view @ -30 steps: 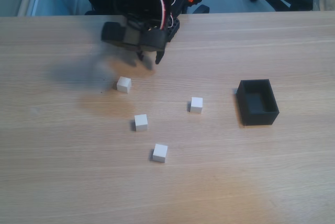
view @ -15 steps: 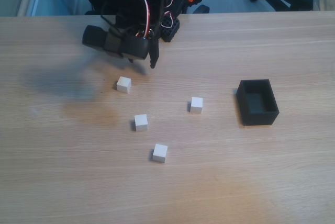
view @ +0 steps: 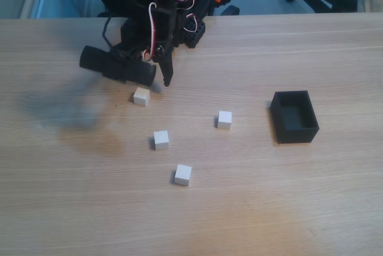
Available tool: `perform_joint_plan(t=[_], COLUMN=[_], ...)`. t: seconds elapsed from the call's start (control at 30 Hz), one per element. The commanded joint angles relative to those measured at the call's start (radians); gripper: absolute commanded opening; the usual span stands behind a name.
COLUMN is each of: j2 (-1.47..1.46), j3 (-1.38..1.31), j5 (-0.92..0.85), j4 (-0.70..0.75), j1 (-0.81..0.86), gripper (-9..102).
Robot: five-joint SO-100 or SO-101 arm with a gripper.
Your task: Pick blocks and place them in the box.
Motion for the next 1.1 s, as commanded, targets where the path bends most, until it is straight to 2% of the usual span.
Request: perform_joint_plan(t=[0.0,0.37,1.07], j2=[-0.038,-0.198,-0.333], j3=[-0.054,-0.055,-0.107], j5=[-0.026,-0.08,-0.017], j4=[-0.048,-0.193,-0.284], j1=[0.02,0.083,0.054], gripper=[20,20,18])
